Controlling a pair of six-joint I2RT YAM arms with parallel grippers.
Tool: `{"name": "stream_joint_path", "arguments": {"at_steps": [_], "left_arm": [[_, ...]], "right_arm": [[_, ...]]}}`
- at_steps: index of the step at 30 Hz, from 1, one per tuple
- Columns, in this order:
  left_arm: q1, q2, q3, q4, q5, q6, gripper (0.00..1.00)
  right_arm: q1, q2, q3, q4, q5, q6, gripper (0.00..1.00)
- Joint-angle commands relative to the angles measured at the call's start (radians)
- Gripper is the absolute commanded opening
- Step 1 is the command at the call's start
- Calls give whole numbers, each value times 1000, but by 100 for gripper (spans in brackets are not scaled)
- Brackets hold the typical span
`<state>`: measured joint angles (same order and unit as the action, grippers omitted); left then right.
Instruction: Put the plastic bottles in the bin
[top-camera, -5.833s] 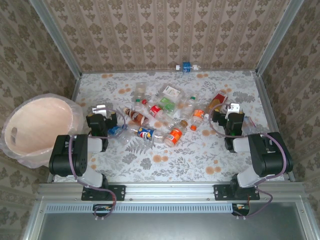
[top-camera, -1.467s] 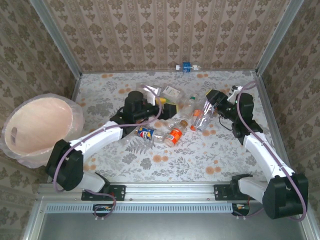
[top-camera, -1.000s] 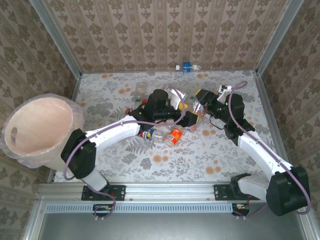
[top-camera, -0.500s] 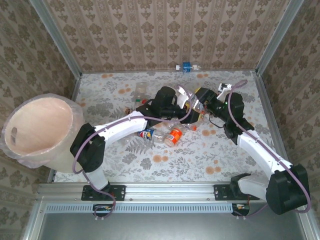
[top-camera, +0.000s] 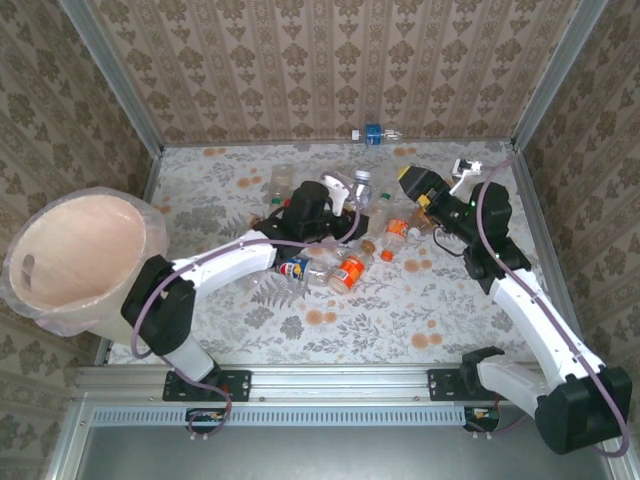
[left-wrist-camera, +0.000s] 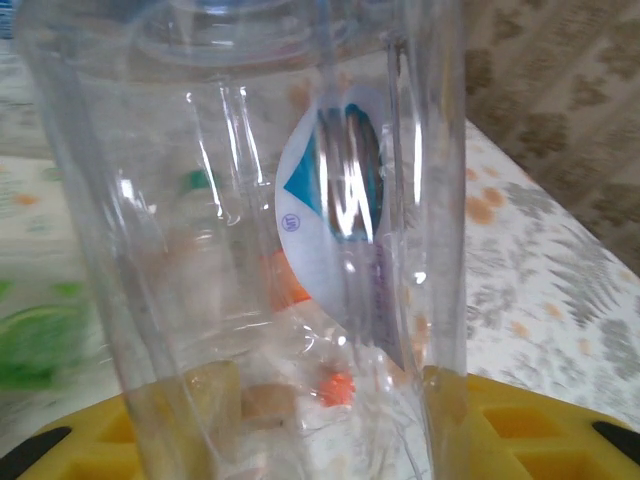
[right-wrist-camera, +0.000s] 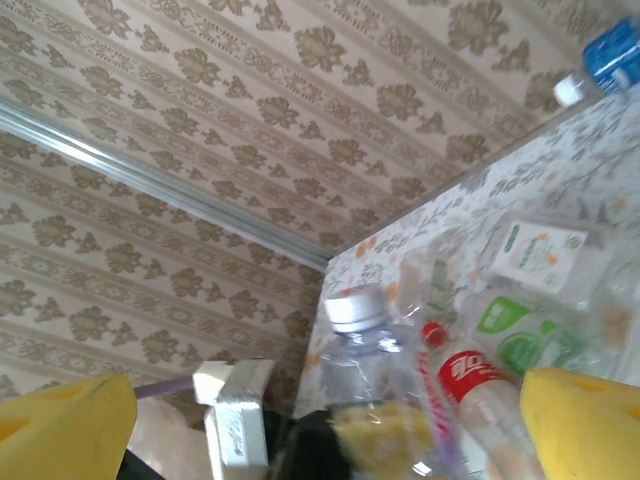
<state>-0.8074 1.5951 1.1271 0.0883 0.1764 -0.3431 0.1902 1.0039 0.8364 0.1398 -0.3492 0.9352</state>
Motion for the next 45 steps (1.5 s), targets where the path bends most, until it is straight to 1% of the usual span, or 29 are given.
{"name": "stream_joint_path", "arguments": {"at_steps": [1,3,8,13,15,17,20,22,23,26,29,32,34,37,42,45], "left_arm": [[22,-107,14,-74,-157,5,48],[29,-153,46,-180,-255,36,48],[68,-278,134,-442,-450,93,48],[123,-398,243,-706,-676,143,47],[146,-441,285,-789,-729,182,47],[180,-471,336,-884,-780,207,46],[248,-506,398,-1008,-893,211,46],[317,-526,432,-1070,-951,212,46],[352,-533,442,-1085,-958,216,47],[524,-547,467,-1130,-915,233,48],[720,-548,476,-1156,-831,231,49],[929,-546,462,-1165,-666,225,49],[1056,-538,446,-1162,-524,216,49],[1160,-523,402,-1134,-412,201,49],[1260,-482,355,-1082,-247,166,50],[1289,-452,352,-1053,-195,139,51]], "right_arm": [[-8,-44,17,-157,65,-143,100],[-8,-59,8,-211,110,-196,100],[-9,-75,-23,-293,198,-272,100],[-13,-73,-45,-298,241,-297,100],[-15,-67,-46,-291,247,-305,100],[-16,-62,-45,-287,258,-317,100],[-17,-56,-41,-284,273,-335,100],[-18,-50,-40,-280,286,-346,100],[-19,-48,-41,-278,289,-350,100],[-24,-35,-39,-262,286,-359,100],[-26,-16,-20,-260,271,-367,100],[-29,-1,10,-278,267,-389,100],[-31,0,22,-290,269,-402,100],[-32,-7,22,-293,275,-407,100],[-34,-17,5,-295,281,-404,100],[-34,-15,4,-299,284,-407,100]]}}
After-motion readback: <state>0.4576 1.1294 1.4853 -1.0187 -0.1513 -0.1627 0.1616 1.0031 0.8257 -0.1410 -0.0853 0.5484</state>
